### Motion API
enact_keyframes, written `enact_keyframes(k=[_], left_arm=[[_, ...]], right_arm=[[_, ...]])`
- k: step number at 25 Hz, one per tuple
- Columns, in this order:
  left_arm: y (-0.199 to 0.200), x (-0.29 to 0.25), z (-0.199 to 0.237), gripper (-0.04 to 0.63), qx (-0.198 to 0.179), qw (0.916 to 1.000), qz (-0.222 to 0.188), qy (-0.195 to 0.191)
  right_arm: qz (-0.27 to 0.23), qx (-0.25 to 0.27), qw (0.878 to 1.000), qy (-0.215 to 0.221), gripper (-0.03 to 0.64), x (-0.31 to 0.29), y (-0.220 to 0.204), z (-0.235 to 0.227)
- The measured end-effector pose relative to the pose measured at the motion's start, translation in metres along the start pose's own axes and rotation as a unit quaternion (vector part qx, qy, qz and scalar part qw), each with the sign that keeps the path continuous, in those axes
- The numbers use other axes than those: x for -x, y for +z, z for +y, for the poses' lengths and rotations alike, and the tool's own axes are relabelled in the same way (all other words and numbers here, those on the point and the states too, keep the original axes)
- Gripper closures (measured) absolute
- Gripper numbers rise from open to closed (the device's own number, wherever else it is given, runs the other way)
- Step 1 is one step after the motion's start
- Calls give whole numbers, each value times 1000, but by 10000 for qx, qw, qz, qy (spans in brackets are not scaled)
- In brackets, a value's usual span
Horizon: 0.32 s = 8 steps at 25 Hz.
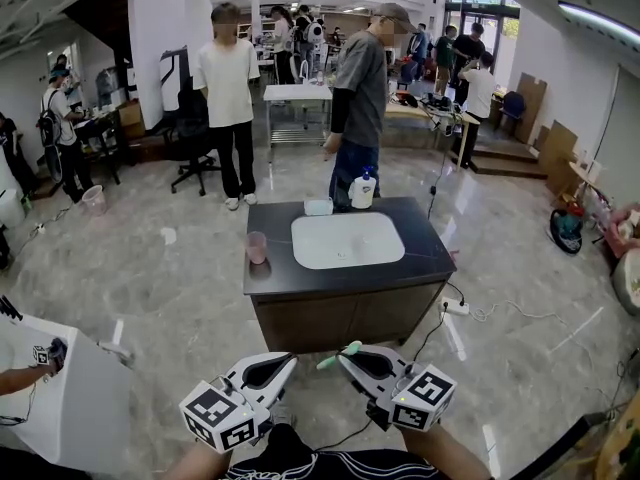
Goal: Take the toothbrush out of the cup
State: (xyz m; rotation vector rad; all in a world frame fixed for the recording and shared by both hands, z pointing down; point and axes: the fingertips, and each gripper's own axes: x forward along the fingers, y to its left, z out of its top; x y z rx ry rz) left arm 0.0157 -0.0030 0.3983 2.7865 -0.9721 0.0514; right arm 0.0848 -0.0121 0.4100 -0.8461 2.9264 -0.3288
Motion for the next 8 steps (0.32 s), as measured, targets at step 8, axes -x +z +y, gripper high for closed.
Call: enact_keyframes(k=[8], left_arm=[[3, -1, -7, 591, 16, 10000, 18, -34]], right_arm=[[-38, 5, 10000, -52, 583, 9, 6, 2]])
